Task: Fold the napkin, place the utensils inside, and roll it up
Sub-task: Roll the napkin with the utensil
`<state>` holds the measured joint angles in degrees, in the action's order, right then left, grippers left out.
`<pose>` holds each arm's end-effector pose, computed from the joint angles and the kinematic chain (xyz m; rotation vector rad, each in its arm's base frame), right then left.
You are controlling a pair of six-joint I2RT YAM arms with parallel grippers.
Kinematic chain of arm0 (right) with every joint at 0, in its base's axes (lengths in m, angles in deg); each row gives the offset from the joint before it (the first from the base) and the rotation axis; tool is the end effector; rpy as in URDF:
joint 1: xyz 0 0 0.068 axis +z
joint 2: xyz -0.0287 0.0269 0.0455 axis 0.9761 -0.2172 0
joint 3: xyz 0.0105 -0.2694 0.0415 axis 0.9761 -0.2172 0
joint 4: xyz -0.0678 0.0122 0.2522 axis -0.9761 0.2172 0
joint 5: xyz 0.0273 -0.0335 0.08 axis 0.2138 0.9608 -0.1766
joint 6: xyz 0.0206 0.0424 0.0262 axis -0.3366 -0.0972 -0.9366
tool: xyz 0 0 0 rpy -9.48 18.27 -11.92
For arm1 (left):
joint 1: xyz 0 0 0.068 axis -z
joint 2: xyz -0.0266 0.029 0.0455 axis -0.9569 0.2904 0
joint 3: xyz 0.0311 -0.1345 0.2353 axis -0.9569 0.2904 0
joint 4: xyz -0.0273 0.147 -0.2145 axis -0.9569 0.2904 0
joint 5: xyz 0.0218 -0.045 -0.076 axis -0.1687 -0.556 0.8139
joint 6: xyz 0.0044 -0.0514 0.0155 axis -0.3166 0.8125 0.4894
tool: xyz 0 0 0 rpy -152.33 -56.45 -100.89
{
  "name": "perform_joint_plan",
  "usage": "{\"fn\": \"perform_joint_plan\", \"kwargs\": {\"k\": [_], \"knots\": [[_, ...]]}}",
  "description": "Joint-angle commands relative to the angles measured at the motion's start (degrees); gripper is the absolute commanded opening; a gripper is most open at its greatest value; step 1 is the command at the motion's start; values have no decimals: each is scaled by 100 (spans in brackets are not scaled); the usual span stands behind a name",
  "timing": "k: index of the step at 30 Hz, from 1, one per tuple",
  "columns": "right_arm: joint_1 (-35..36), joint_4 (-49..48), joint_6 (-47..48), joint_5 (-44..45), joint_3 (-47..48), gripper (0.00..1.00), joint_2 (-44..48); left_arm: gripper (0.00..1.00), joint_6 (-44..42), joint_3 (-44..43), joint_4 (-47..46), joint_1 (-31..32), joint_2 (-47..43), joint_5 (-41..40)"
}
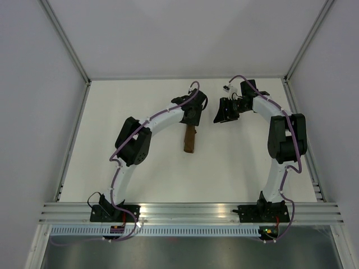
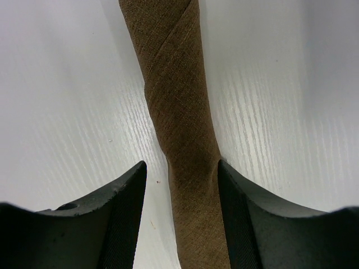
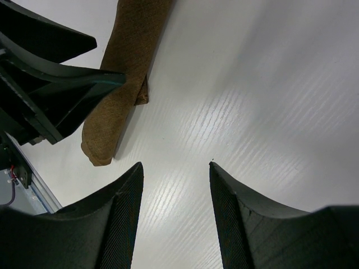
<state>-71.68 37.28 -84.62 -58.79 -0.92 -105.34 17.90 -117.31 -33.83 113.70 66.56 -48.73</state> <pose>0.4121 0.0651 0.1955 -0.3859 2.5301 0.9715 0.3806 -0.3130 0.1904 0.3198 2.5325 -0.0464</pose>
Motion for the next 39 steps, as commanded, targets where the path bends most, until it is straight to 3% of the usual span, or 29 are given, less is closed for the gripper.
{"fn": "perform_joint_plan", "kwargs": {"k": [1,8,15,23,29,39], "knots": [[-24,-57,48,45,95,57,56,59,-73,49,-303,-58,-628,231],[-51,-549,-14,520,-195,57,794,59,-126,646,-725,-348,-1682,785],[-253,-647,39,854,-538,60,2313,60,41,2621,-1516,-1086,-3598,1761],[-411,-523,232,1618,-1144,65,3809,61,-108,3819,-1622,-1403,-5258,2034],[-411,-717,241,1891,-1803,67,4556,61,-275,4408,-1587,-1649,-5936,2227],[-411,-927,180,2040,-1918,68,4618,61,-407,4558,-1560,-1729,-6271,2368]]}}
